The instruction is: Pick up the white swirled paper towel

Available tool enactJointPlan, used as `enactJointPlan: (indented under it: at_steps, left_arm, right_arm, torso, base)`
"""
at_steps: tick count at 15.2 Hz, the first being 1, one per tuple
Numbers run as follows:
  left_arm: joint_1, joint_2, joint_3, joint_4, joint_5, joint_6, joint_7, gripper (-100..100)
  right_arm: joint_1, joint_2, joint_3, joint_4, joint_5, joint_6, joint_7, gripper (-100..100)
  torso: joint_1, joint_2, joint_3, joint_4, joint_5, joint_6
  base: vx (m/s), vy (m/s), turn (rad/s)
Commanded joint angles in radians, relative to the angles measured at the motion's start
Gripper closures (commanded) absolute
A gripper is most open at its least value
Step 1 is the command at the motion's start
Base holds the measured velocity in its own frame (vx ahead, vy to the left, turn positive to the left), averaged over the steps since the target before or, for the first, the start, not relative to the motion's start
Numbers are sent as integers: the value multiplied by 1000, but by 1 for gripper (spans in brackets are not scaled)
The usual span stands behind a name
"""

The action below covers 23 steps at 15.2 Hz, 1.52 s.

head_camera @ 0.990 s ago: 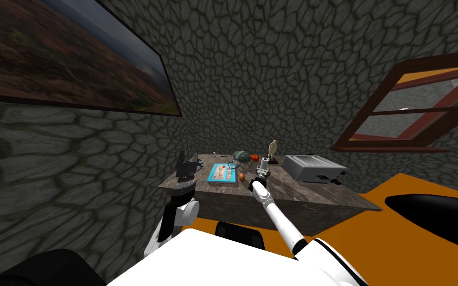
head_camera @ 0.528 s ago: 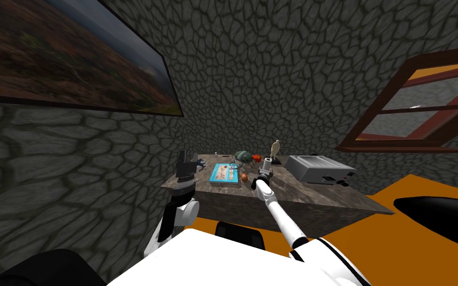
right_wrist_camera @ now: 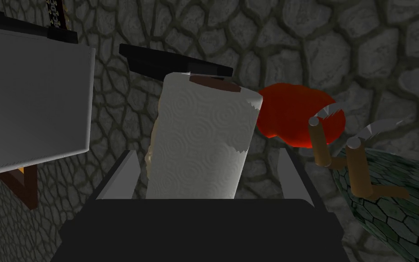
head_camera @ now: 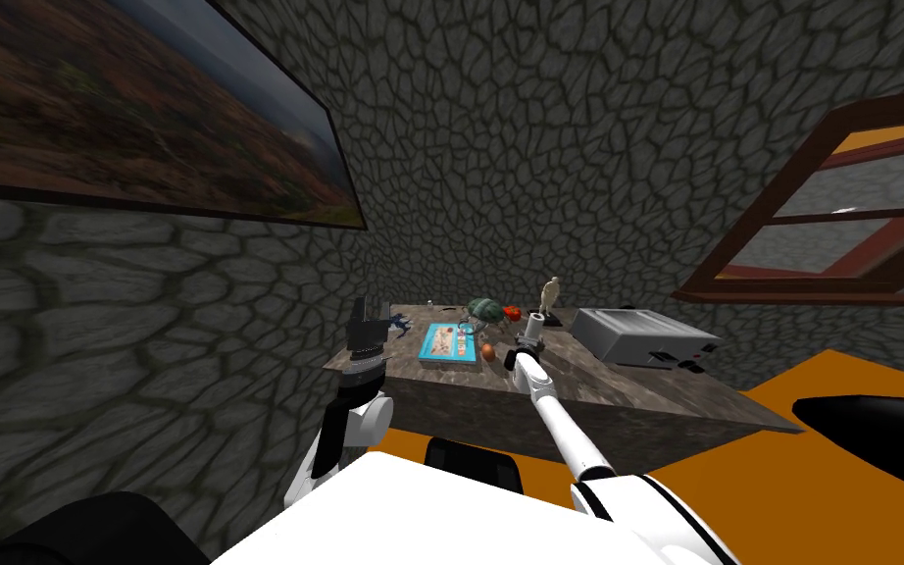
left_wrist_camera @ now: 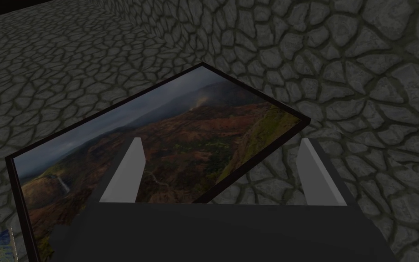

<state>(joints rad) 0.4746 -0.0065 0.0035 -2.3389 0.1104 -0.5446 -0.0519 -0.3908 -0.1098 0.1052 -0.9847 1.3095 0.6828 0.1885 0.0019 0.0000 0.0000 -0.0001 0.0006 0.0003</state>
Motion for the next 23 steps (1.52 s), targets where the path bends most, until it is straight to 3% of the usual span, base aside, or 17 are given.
enactJointPlan:
  at_steps: [1,2,6,10,11,14,17,18,20,22,23]
  left_arm:
    - [0,0,0,0,0,0,0,0]
    - [0,0,0,0,0,0,0,0]
    - [0,0,0,0,0,0,0,0]
    - [0,0,0,0,0,0,0,0]
    - [0,0,0,0,0,0,0,0]
    - [0,0,0,0,0,0,0,0]
    - [0,0,0,0,0,0,0,0]
    - [0,0,0,0,0,0,0,0]
    - [0,0,0,0,0,0,0,0]
    - [0,0,0,0,0,0,0,0]
    - [0,0,0,0,0,0,0,0]
  right_arm:
    - [-1,-1,-11,3,-4,-13,38,-100]
    - [-9,-12,-56,21,-52,-58,68,-100]
    - [-9,-12,-138,21,-107,-132,141,-100]
    - [-9,-12,-138,21,-107,-132,199,-100]
    - [-16,-22,-187,38,-156,-182,234,-100]
    - [-16,-22,-251,38,-211,-235,303,-100]
    - [-16,-22,-265,38,-211,-250,360,-100]
    - [-23,-32,-311,56,-261,-296,391,-100]
    - [-23,-32,-351,56,-312,-329,441,-100]
    - [-23,-32,-392,56,-314,-369,486,-100]
    - [-23,-32,-392,56,-314,-369,510,-100]
  torso:
    - [0,0,0,0,0,0]
    - [-1,0,0,0,0,0]
    - [3,0,0,0,1,0]
    - [-2,0,0,0,0,0]
    - [-2,0,0,0,-1,0]
    - [3,-2,-2,-2,-1,-1]
    - [-1,-4,-3,-2,-1,-1]
    - [-2,-4,-3,-2,-2,-1]
    - [2,-5,-4,-3,-1,-2]
    - [2,-6,-5,-3,-2,-2]
    - [0,-6,-5,-3,-2,-2]
  base:
    - [0,-6,0]
    - [4,60,76]
    - [3,74,24]
    - [1,-2,0]
    - [-4,58,75]
    - [4,91,33]
    - [5,18,-4]
    - [4,61,85]
    - [13,100,51]
    - [3,50,-10]
    - [-1,6,-3]
